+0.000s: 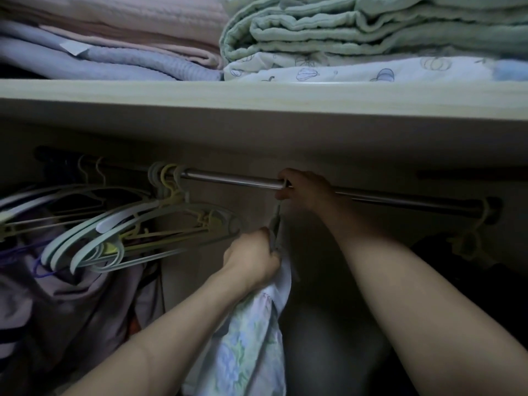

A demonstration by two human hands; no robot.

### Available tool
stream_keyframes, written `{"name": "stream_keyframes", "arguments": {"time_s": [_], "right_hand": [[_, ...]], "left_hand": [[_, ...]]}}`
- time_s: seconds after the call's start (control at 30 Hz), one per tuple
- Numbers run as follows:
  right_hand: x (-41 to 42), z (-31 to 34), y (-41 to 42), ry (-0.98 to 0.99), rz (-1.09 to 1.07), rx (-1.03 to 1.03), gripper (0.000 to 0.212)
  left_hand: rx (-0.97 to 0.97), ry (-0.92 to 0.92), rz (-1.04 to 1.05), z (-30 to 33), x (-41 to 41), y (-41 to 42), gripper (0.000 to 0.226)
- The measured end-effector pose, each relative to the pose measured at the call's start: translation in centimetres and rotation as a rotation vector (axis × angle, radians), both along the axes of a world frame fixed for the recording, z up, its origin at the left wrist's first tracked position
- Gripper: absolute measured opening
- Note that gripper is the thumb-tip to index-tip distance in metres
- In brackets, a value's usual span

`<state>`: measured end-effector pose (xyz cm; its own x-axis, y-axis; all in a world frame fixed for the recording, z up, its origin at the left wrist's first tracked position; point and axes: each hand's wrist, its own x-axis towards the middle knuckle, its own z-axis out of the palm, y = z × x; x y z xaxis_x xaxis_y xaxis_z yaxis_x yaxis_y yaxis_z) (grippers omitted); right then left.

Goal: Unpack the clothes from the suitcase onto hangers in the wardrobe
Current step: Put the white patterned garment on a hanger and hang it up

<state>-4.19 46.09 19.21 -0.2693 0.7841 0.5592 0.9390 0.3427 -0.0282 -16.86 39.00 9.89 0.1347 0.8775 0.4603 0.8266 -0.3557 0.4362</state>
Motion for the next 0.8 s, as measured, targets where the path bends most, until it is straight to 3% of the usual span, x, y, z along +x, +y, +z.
{"name": "stream_keyframes", "arguments": {"time_s": [0.37,0.53,0.8], "right_hand": [[-0.3,-0.2,-0.3,0.036,-0.069,0.001,0.049],[2.0,-0.9,-3.7,0.382,0.090,0.124,0.053],[10.0,-3.5,-13.7,0.694,-0.109,0.308,0.039]], "left_hand": [[-0.036,0.014,-0.023,0.2,0.8,-0.2,0.023],[-0.016,-0.015,-0.105,0.4,3.8,-0.5,0.025],[-0.005,-0.049,-0.189,0.9,13.3,-3.7,0.031]]}}
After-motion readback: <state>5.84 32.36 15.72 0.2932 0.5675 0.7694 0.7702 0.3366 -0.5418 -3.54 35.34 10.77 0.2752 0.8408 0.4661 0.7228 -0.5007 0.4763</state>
